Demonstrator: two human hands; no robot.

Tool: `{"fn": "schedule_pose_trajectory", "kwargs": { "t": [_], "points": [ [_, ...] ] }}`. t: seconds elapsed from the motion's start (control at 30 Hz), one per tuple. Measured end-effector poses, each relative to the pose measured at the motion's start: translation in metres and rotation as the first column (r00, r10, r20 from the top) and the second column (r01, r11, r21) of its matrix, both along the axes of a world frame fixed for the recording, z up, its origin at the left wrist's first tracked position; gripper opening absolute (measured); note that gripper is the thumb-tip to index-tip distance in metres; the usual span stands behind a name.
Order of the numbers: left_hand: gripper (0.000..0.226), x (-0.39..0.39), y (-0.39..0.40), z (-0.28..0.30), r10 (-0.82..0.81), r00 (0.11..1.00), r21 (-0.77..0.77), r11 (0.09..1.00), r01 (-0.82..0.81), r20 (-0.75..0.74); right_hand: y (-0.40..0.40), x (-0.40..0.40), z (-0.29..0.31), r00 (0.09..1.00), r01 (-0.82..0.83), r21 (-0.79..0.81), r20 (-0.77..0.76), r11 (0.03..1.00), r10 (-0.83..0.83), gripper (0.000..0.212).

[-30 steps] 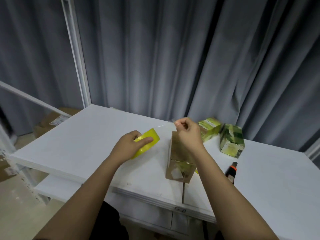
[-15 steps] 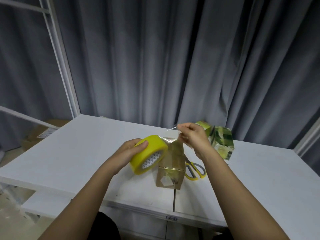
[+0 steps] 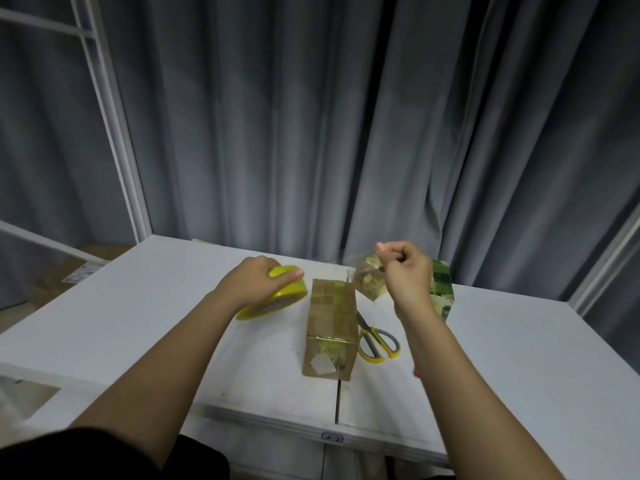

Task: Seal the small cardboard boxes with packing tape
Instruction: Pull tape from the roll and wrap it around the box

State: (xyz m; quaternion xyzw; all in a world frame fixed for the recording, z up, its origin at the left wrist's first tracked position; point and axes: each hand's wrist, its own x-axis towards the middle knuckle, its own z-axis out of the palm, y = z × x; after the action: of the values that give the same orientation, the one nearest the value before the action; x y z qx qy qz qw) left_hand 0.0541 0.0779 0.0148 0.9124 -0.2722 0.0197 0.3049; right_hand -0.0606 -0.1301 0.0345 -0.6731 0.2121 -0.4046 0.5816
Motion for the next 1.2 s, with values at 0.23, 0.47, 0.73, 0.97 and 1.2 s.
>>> {"fn": "schedule_pose_trajectory", "kwargs": {
  "t": [0.23,0.47,0.73,0.97,1.2],
  "points": [
    [0.062,0.001,0.000,-0.012,0.032,0.981,0.197,0.978,-0.071,0.193,-0.007,-0.003,-0.024,0.992,-0.005,0.120,-0.124,0.993,0.020,0.015],
    [0.047,0.015,-0.001,-0.035,-0.021,0.996,0.006,1.000,0.021,-0.092,-0.016,0.009,-0.052,0.992,0.000,0.249,-0.120,0.968,0.031,0.013],
    [0.042,0.042,0.001,-0.050,-0.102,0.983,-0.027,0.995,0.099,-0.156,-0.028,0.024,-0.070,0.989,0.006,0.256,-0.146,0.967,0.032,0.013],
    [0.050,0.063,-0.028,-0.067,-0.049,0.997,0.388,0.921,0.023,0.058,-0.038,0.025,-0.093,0.990,0.053,0.282,-0.139,0.958,-0.014,0.012],
    [0.073,0.071,-0.045,-0.088,-0.072,0.997,0.371,0.926,0.074,-0.020,-0.056,0.022,-0.111,0.982,0.045,0.360,-0.188,0.932,0.025,0.013]
  ]
}}
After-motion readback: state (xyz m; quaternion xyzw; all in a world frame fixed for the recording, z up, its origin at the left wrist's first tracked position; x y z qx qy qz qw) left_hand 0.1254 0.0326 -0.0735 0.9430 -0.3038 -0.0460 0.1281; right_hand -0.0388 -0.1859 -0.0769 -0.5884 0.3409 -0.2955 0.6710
